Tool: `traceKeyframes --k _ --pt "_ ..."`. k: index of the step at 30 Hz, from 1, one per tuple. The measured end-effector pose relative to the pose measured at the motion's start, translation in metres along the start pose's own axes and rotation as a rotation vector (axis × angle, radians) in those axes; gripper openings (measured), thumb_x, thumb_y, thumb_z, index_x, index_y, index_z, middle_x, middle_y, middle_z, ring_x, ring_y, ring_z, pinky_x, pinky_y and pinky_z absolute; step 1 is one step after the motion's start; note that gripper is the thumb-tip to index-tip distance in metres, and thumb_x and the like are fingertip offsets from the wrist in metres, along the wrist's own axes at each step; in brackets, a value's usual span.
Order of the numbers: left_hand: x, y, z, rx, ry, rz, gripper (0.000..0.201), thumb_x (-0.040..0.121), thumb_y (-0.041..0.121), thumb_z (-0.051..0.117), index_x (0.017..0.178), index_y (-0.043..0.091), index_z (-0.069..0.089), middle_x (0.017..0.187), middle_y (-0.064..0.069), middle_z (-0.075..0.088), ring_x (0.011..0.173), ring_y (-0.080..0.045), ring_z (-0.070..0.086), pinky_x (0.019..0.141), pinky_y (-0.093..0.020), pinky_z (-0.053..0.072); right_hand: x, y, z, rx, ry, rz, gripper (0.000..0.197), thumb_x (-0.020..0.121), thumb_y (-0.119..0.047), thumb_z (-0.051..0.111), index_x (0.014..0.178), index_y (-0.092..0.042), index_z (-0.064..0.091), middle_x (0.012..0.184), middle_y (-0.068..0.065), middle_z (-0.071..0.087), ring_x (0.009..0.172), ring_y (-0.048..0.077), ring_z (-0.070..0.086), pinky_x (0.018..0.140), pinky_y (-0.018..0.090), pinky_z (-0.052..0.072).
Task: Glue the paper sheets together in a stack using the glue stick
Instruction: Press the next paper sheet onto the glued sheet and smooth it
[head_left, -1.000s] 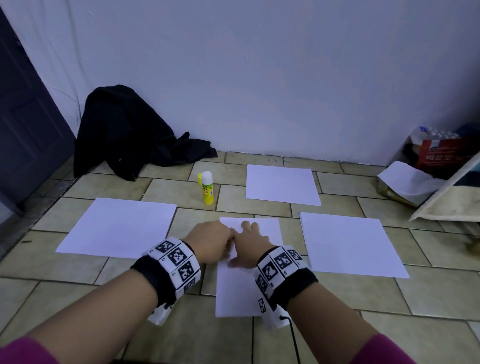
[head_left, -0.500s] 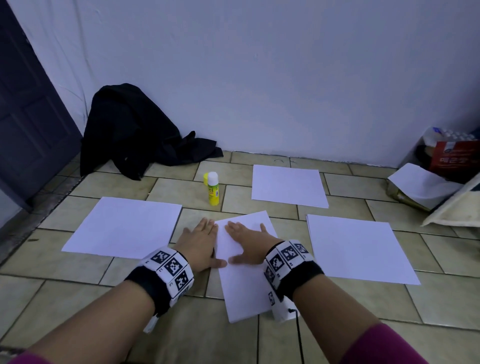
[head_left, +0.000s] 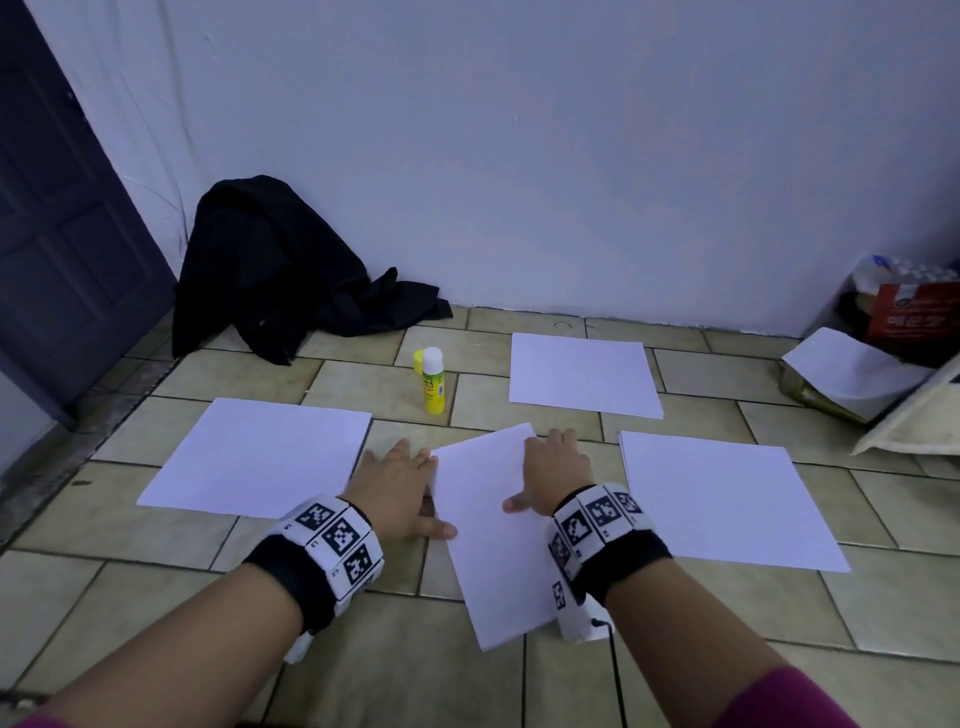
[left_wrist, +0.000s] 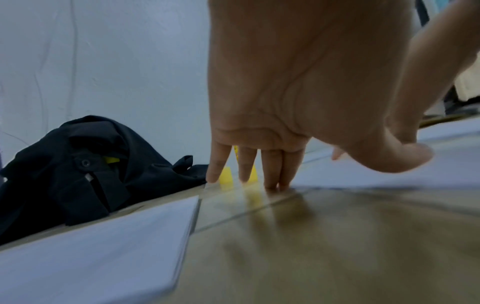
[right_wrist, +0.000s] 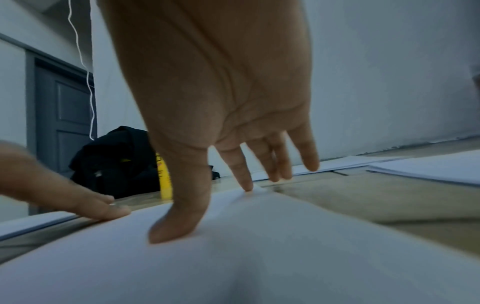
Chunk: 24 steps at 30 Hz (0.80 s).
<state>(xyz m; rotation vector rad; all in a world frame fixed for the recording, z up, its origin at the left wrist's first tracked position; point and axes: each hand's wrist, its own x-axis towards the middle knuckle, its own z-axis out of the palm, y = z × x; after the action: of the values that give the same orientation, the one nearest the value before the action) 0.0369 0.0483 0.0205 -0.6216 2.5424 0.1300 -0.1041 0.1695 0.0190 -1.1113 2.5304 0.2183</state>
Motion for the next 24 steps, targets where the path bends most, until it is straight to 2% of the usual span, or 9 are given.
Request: traceKeyframes --k 2,3,5,7,10,13,16,19,24 --pt "-0.007 -0.001 -0.005 0.071 0.096 -0.013 0.064 0.088 0.066 0.046 0.125 0.015 0.055 0.128 -0.004 0.057 0.119 -0.023 0.05 0.097 -0.037 0.039 -0.01 -0.01 0.003 -0.083 0.049 0.021 0.055 0.089 -0.041 0.06 0.132 -0.011 0.043 0.139 0.011 0.033 0.133 0.028 0.025 0.097 0.038 0.037" --pt "-0.01 -0.002 -0.007 0.085 0.149 -0.016 0.053 0.091 0.061 0.046 0.114 0.016 0.063 0.115 -0.003 0.063 0.107 -0.022 0.057 0.087 -0.033 0.043 -0.015 -0.017 0.005 -0.084 0.055 0.01 0.043 0.093 -0.031 0.054 0.131 -0.012 0.043 0.139 0.012 0.033 0.132 0.029 0.026 0.096 0.037 0.037" --pt "-0.014 -0.002 -0.009 0.078 0.22 0.003 0.035 0.092 0.045 0.051 0.111 0.019 0.066 0.112 0.0 0.065 0.104 -0.02 0.058 0.082 -0.03 0.046 -0.022 -0.03 0.013 -0.021 0.032 -0.033 0.04 0.094 -0.017 0.044 0.134 -0.011 0.039 0.143 0.016 0.028 0.133 0.031 0.024 0.096 0.039 0.037" --pt "-0.013 -0.004 -0.006 0.032 0.235 0.062 0.043 0.089 0.039 0.06 0.128 0.022 0.056 0.127 0.002 0.057 0.118 -0.017 0.049 0.091 -0.029 0.045 -0.027 -0.042 0.019 0.064 -0.012 -0.099 0.047 0.093 -0.014 0.044 0.138 -0.011 0.033 0.145 0.017 0.022 0.134 0.033 0.022 0.098 0.042 0.037" --pt "-0.006 -0.008 0.003 -0.051 0.14 0.087 0.088 0.082 0.048 0.069 0.149 0.013 0.023 0.156 -0.003 0.021 0.143 -0.019 0.017 0.11 -0.034 0.031 -0.029 -0.055 0.021 0.101 -0.055 -0.172 0.052 0.09 -0.019 0.05 0.138 -0.012 0.031 0.143 0.014 0.023 0.13 0.031 0.025 0.097 0.044 0.037" --pt "0.002 -0.01 0.012 -0.028 -0.03 0.026 0.104 0.088 0.057 0.056 0.152 0.004 -0.007 0.161 -0.007 -0.014 0.148 -0.018 -0.012 0.118 -0.047 0.014 -0.026 -0.062 0.019 0.098 -0.071 -0.109 0.068 0.089 -0.029 0.056 0.146 -0.016 0.021 0.149 0.009 0.017 0.138 0.028 0.017 0.101 0.052 0.035" --pt "0.003 -0.011 0.017 0.036 -0.074 0.022 0.101 0.091 0.061 0.045 0.151 0.004 -0.013 0.159 -0.009 -0.02 0.146 -0.019 -0.019 0.117 -0.055 0.007 -0.025 -0.074 0.018 0.029 -0.105 -0.189 0.084 0.092 -0.037 0.054 0.152 -0.011 0.001 0.159 0.006 -0.001 0.147 0.023 -0.003 0.111 0.062 0.017" --pt "0.0 -0.012 0.017 0.048 -0.079 0.025 0.098 0.092 0.06 0.042 0.151 0.005 -0.014 0.159 -0.008 -0.021 0.146 -0.019 -0.02 0.116 -0.057 0.003 -0.023 -0.077 0.018 0.041 -0.168 -0.335 0.084 0.097 -0.037 0.046 0.152 -0.009 -0.01 0.16 0.002 -0.013 0.148 0.015 -0.01 0.116 0.058 0.003" --pt "0.003 -0.015 0.022 0.028 -0.075 0.025 0.099 0.091 0.065 0.038 0.15 0.007 -0.017 0.158 -0.006 -0.024 0.145 -0.017 -0.022 0.115 -0.059 -0.003 -0.016 -0.03 0.009 0.135 -0.246 -0.221 0.071 0.096 -0.014 0.033 0.153 -0.019 -0.009 0.16 -0.008 -0.015 0.147 0.007 -0.007 0.117 0.055 -0.003"
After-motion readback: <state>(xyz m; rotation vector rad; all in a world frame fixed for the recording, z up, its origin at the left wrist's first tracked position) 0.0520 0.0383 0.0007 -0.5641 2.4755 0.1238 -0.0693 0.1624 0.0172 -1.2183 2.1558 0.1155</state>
